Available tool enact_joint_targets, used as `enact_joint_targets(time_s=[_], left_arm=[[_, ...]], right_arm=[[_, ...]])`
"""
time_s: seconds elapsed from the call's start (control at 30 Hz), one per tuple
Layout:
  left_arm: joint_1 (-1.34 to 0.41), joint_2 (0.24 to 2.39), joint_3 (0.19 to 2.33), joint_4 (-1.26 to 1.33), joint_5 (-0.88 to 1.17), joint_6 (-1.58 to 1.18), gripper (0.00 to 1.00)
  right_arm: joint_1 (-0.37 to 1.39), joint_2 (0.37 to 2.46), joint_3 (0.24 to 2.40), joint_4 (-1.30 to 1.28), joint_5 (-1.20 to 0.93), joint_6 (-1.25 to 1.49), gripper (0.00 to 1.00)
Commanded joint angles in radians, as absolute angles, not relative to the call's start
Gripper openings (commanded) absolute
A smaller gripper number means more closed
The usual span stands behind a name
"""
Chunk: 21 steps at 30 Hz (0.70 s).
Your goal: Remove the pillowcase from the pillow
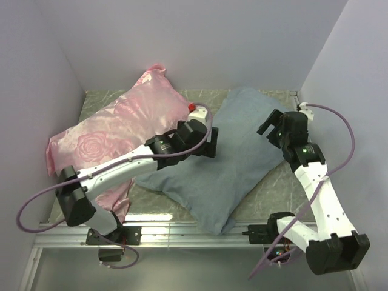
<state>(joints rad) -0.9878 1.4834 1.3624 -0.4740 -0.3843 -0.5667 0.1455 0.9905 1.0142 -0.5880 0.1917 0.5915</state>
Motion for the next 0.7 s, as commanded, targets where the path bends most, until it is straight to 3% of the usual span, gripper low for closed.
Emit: enact_joint_targets(time_s=[0.0,0.1,0.23,0.3,0.33,0.67], left_arm=[[-0.997,1.537,1.430,-0.454,-0.393,-0.508,0.99],[-1.000,1.598,1.456,-0.492,-0.406,-0.497,0.85],[-1.011,1.594,1.407,-0.499,-0.411,-0.532,0.35],[-1.012,1.546,1.330,-0.489,-0.416,-0.548,0.20],[-1.012,1.528,1.306,-0.491,-0.425,-0.555,0.04],[-1.011,1.249,1.157,-0.575,-0.468,-0.627,0.00]], right_arm=[[0.066,1.032,1.116,-0.538,0.153,0.562,0.99],[-0.027,1.106,1.173,-0.561,0.130,0.566,0.98],[-0.067,1.156,1.154,-0.516,0.080,0.586,0.96],[-0.067,1.176,1.143,-0.494,0.052,0.591,0.93],[-0.064,1.184,1.137,-0.483,0.029,0.589,0.90],[0.064,1.155,1.069,-0.457,0.086,0.540,0.89]])
